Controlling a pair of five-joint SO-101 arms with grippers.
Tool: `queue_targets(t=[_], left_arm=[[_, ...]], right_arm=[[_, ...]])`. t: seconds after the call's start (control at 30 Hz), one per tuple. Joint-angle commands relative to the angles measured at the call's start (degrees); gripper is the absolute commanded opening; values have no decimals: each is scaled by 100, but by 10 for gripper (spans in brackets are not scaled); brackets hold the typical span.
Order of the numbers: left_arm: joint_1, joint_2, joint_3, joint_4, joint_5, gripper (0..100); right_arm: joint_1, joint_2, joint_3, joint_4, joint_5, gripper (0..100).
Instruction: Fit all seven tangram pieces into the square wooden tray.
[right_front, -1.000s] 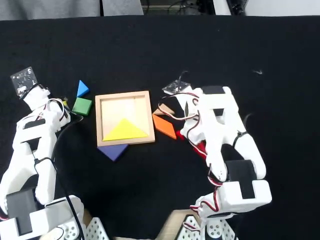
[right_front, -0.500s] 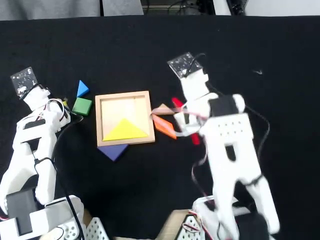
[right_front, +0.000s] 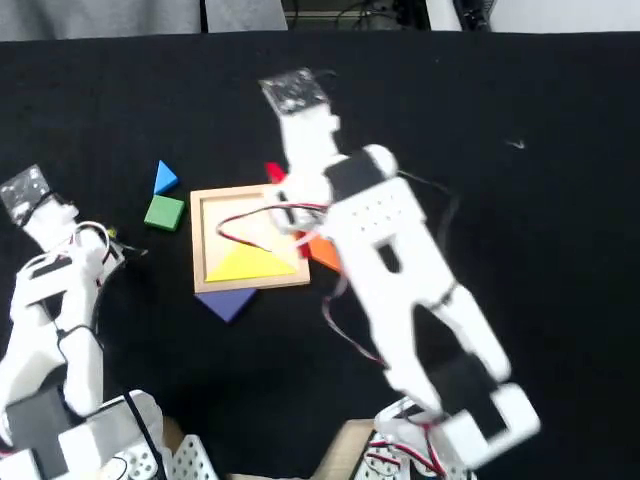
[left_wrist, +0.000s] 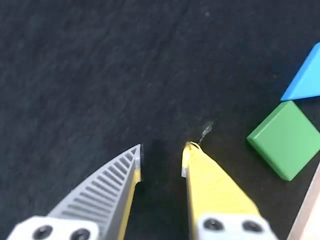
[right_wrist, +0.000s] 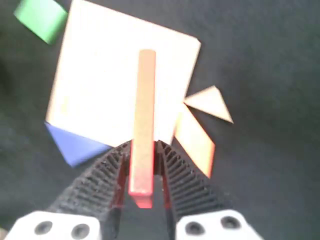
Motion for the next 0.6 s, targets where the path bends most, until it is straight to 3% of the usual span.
queue_targets(t=[0.0,0.27,0.57], left_arm=[[-277,-659,356,-360,413,145],[-409,-844,514,-615,440,145],[-382,-782,453,-615,422,145]], right_arm=[[-615,998,-1200,-114,-888,15],[-976,3231,-2932,-448,-2048,12],[-1266,4374,-4057,-440,-2180,12]])
